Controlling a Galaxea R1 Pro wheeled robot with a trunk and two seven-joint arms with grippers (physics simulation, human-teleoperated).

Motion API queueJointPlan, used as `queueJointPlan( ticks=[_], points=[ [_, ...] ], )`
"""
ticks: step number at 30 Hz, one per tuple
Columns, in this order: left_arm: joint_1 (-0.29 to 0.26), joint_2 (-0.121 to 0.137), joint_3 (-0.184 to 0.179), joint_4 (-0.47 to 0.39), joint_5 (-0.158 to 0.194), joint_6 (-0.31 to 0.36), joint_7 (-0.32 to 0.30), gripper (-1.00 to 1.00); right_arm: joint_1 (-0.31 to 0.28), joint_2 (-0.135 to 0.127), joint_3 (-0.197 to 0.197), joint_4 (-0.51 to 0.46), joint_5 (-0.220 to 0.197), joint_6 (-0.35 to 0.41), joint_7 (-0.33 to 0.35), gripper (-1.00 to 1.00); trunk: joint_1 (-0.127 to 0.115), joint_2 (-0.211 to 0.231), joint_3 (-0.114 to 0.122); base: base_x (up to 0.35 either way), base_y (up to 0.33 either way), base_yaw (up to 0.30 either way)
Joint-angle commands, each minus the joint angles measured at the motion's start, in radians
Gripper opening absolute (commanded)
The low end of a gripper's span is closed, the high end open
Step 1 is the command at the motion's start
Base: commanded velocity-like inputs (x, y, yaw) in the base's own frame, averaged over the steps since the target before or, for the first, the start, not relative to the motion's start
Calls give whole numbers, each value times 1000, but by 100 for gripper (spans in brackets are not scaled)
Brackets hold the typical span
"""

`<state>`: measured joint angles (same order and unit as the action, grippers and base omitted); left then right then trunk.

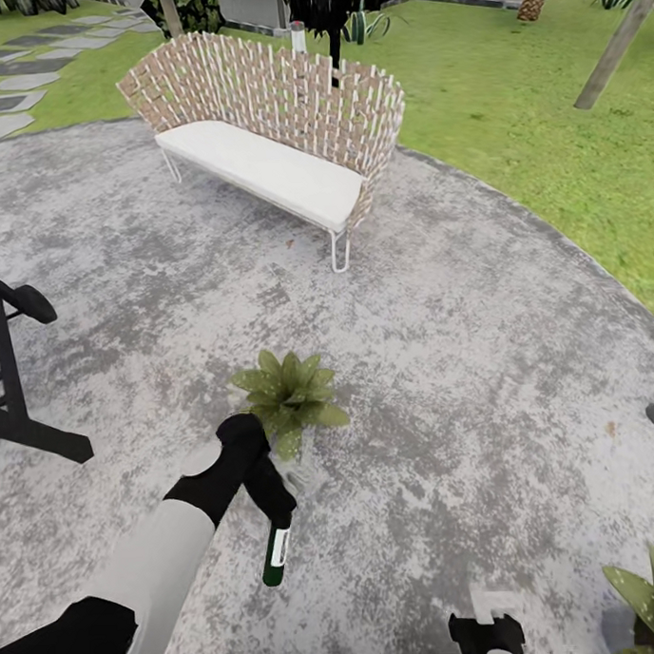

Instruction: Pick up the pesticide atomizer in the garden and spray insectifuge to fully cover both potted plants in the garden.

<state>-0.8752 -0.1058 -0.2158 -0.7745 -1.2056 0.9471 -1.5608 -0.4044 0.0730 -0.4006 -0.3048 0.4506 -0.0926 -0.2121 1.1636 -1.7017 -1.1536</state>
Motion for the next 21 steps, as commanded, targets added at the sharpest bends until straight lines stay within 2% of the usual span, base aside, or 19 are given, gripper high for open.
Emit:
queueJointPlan(
  ticks=[1,3,5,7,8,9,10,11,13,14,15,17,19,21],
  points=[
    [1,1,-1,-1,12,-11,-10,-100,-1,0,-7,1,15,-4,-1,100,-1,0,0,-295,0,0],
    [3,1,3,-4,86,-88,5,-100,-1,-14,-7,1,36,-4,-1,100,-1,0,0,-319,0,0],
    [5,2,33,-8,163,-126,103,-100,-1,-25,-7,1,63,-5,0,100,-1,0,0,-331,0,0],
    [30,7,88,-9,254,-199,215,-100,-1,-31,-8,-2,126,-5,1,100,-1,0,0,-335,0,0],
    [40,9,107,-10,276,-243,242,-100,-1,-35,-8,-5,152,-6,2,100,-1,0,0,-336,0,0],
    [57,15,138,-10,299,-319,274,-100,-2,-39,-9,-20,191,-6,3,100,-1,0,0,-323,0,0],
    [72,25,172,-10,310,-387,290,-100,-2,-41,-9,-47,225,-7,20,100,-1,0,0,-301,0,0],
    [82,32,197,-10,315,-427,296,-100,-2,-42,-9,-72,244,-7,51,100,-1,0,0,-283,0,0],
    [102,51,267,-10,320,-530,304,-100,-2,-45,-9,-195,275,-6,238,100,-1,0,0,-196,0,0],
    [106,59,285,-9,322,-564,304,-100,-2,-46,-9,-246,280,-4,314,100,-1,0,0,-100,0,0],
    [109,73,304,-6,323,-617,300,-100,-2,-46,-9,-329,284,-3,432,100,-1,0,0,-51,0,0],
    [112,93,321,-1,324,-689,294,-100,-3,-47,-9,-475,287,0,621,100,-1,0,0,-20,0,0],
    [114,101,324,0,325,-709,291,-100,-4,-47,-9,-558,288,1,736,100,-1,0,0,-7,0,0],
    [117,106,324,-5,325,-719,282,-100,-6,-47,-9,-667,289,4,889,100,-1,0,0,-2,0,0]
  ],
)
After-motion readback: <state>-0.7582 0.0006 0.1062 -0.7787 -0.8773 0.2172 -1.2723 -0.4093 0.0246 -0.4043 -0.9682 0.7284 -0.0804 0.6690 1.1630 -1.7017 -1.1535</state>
